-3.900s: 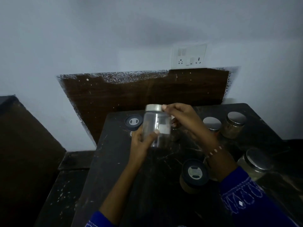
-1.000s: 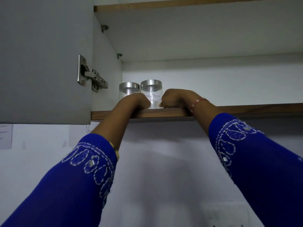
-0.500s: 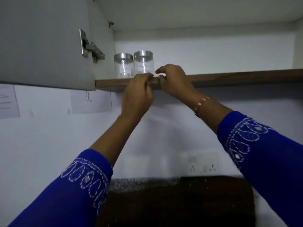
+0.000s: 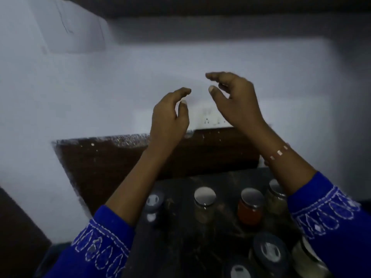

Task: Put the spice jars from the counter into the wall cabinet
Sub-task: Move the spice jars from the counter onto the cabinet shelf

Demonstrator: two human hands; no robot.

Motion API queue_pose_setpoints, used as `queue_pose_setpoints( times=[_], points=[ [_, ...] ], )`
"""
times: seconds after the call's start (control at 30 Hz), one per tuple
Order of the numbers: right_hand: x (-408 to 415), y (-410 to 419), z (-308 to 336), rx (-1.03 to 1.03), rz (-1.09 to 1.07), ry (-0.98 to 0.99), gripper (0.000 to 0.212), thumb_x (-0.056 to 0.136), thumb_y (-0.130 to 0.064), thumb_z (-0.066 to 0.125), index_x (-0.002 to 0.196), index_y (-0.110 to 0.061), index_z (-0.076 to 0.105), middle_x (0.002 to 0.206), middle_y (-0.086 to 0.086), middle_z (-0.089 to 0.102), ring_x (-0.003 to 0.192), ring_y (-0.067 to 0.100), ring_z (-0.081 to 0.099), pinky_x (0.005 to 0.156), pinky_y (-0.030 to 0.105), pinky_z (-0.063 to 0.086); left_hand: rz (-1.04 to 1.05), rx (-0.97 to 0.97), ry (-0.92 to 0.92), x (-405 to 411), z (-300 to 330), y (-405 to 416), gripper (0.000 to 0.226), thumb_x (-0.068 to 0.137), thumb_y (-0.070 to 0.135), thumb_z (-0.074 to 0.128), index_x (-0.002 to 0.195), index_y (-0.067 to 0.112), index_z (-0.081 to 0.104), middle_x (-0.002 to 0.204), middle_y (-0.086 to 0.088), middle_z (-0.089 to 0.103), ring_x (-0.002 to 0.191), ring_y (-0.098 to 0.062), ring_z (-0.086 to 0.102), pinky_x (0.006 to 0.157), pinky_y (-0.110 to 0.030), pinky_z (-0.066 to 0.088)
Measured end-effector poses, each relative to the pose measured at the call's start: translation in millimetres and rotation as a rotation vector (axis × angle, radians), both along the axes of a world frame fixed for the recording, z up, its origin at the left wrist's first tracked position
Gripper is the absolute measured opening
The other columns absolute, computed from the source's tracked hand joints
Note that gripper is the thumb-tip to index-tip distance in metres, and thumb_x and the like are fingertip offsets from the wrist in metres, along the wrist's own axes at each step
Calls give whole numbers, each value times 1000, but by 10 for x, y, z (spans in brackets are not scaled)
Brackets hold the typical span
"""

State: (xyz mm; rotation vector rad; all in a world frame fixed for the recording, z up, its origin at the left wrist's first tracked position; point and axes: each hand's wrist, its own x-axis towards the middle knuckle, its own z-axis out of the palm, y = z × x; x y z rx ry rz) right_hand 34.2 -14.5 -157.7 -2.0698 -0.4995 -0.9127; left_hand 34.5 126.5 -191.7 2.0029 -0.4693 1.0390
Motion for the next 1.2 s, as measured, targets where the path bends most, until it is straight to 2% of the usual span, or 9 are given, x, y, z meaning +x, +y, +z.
queue_pose_setpoints(
  times=[0.2,0.33,0.4,0.57,0.7,0.83,0.9,1.1,1.2],
  points=[
    [-466,-313,-1099,80,36,313,32,89,-8,57,122,-7,60,123,9,63,114,16,58,100,29,47,-131,-89,239,-383,-940,-236,32,89,3,46,118,1,61,119,-13,64,107,-6,53,86,7,34],
    [-756,-478,-1785,83,23,583,33,88,-12,60,121,-11,61,123,5,62,113,12,57,101,29,46,-145,-151,492,-658,-1510,-416,31,92,2,47,119,6,61,123,-10,62,115,-13,55,94,-11,41],
    [-907,-562,-2069,17,39,731,35,86,-13,62,121,-12,60,120,5,63,111,15,59,98,32,49,-149,-189,630,-813,-1754,-501,31,92,5,46,119,9,61,121,-3,63,114,-13,56,95,-13,42],
    [-1231,-671,-2493,-340,280,958,46,77,-18,72,120,-12,58,118,-2,58,111,13,56,88,14,44,-101,-159,807,-1095,-2258,-669,30,91,1,47,116,5,63,113,-3,65,100,-4,54,72,11,34],
    [-1352,-657,-2739,-766,245,944,79,67,-36,78,134,-15,43,140,8,40,129,26,39,108,37,36,-47,-158,950,-1215,-2546,-708,30,92,2,47,117,5,62,119,-9,66,110,-17,59,85,-9,39],
    [-1429,-713,-2835,-958,237,807,84,78,-34,68,147,-17,23,153,14,20,141,30,21,116,38,19,-18,-296,1034,-1357,-2729,-724,28,91,2,47,113,3,65,115,-12,67,102,-14,60,85,-14,46],
    [-1404,-730,-2859,-1024,213,734,78,84,-30,61,148,-19,18,155,16,16,142,33,17,117,39,16,-17,-415,1082,-1440,-2807,-718,27,91,2,47,111,4,65,114,-14,67,104,-20,62,96,-32,49],
    [-1229,-750,-2939,-1012,218,700,80,76,-36,68,144,-22,29,141,12,34,128,29,33,105,38,32,19,-661,1164,-1641,-2765,-724,30,93,-2,43,118,-1,59,114,-20,64,101,-22,59,95,-35,47],
    [-1126,-835,-2849,-758,259,819,85,68,-39,77,141,-27,35,136,6,39,124,24,36,103,37,37,54,-713,1161,-1663,-2726,-665,29,92,-3,43,115,0,60,116,-21,64,103,-25,60,97,-38,47]
  ],
)
